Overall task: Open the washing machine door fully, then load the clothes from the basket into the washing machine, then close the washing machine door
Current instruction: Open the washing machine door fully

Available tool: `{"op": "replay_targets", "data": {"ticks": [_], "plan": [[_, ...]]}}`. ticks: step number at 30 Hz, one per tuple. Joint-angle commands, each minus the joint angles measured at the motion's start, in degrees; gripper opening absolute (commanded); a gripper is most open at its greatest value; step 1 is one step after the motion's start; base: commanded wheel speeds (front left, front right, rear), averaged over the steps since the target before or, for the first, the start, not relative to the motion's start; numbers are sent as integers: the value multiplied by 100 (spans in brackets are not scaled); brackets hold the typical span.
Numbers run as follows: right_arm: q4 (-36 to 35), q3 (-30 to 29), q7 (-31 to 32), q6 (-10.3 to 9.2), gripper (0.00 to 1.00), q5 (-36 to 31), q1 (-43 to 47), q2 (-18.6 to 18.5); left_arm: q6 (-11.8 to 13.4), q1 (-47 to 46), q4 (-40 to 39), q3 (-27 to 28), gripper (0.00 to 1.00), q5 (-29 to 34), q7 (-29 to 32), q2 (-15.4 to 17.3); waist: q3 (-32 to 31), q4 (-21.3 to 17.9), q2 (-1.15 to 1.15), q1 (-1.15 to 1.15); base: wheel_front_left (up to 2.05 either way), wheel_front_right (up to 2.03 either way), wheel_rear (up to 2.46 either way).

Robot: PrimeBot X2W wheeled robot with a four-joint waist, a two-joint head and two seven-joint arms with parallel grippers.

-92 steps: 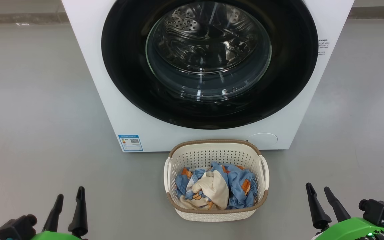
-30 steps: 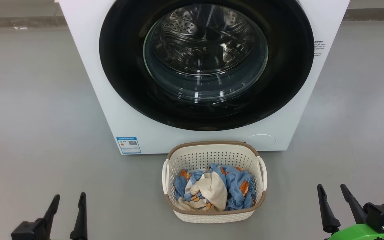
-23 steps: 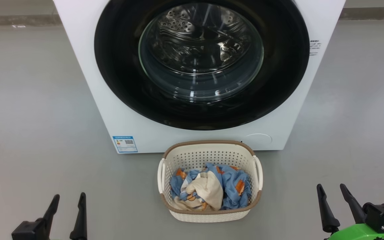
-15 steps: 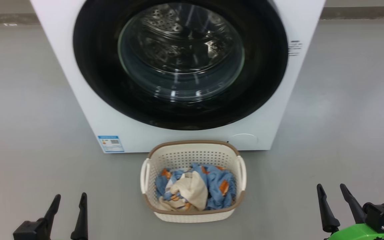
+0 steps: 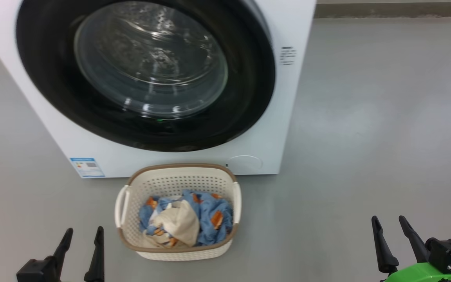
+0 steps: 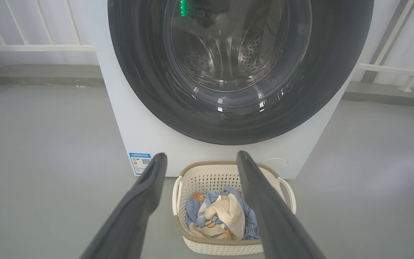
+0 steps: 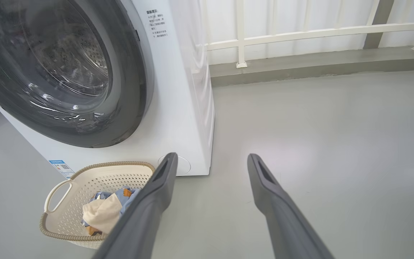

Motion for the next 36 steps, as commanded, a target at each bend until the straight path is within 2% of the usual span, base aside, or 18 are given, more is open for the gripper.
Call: {"op": "replay_targets", "data": {"ticks": [1, 12, 26, 27, 28, 31, 36], "plan": [[-148, 133, -71, 9, 100, -50, -75, -46, -9, -179, -119, 195, 100, -19, -79, 138, 11, -1, 0, 0, 127, 119, -246], [-131, 131, -71, 9, 100, -60, -100, -42, -9, -177, -218, 181, 100, -269, -79, 137, 22, 3, 0, 0, 90, 71, -161], [-106, 227, -71, 9, 100, -139, -198, -16, -9, -174, -242, 152, 100, -298, -79, 77, 29, 29, 0, 0, 6, 6, -13], [-102, 240, -71, 9, 75, -139, -224, -7, -9, -169, -249, 151, 100, -298, -79, 64, 32, 34, 0, 0, 0, 0, 0], [-94, 261, -71, 9, 42, -114, -258, 5, -9, -165, -256, 150, 100, -300, -79, 49, 35, 40, 0, 0, 0, 0, 0], [-82, 336, -71, 9, 0, 9, -406, 39, -9, -151, -274, 163, 100, -315, -79, 3, 47, 58, 0, 0, 0, 0, 0], [-103, 470, -71, 9, 0, 498, -812, 127, -9, -101, -308, 182, 100, -336, -79, -77, 53, 79, 0, 0, 0, 0, 0]]}}
